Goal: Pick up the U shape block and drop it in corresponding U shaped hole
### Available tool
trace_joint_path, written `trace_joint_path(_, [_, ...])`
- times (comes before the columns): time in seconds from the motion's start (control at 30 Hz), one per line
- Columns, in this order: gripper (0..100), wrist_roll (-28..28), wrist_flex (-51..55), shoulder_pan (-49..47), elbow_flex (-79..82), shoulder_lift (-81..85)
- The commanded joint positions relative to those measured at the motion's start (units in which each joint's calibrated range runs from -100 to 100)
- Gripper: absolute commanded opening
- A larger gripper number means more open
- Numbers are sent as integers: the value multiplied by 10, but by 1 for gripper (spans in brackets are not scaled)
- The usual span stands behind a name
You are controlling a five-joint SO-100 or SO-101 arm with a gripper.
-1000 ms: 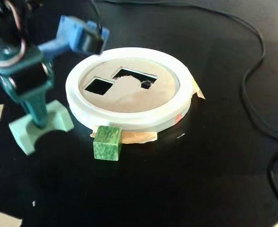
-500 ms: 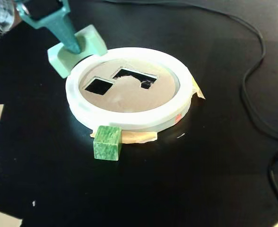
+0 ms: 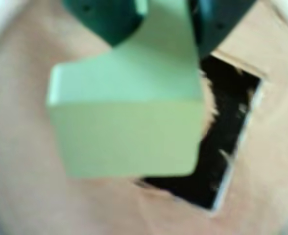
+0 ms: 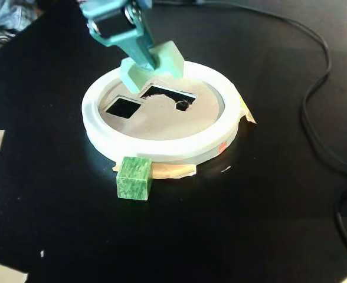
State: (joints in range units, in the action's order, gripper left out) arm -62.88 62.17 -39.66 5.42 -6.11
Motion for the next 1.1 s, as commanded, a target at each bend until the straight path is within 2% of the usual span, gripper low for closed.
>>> trace_joint_path(0.0, [2,-39,-88,-23,-57,-34])
trace_joint_path(0.1, [2,-51,-132,-28,-57,-66])
trace_joint_path(0.47, [2,-98,-121,-109,-50,-88])
trace_joint_path(1.07, [2,-92,-135,-53,-56,-128])
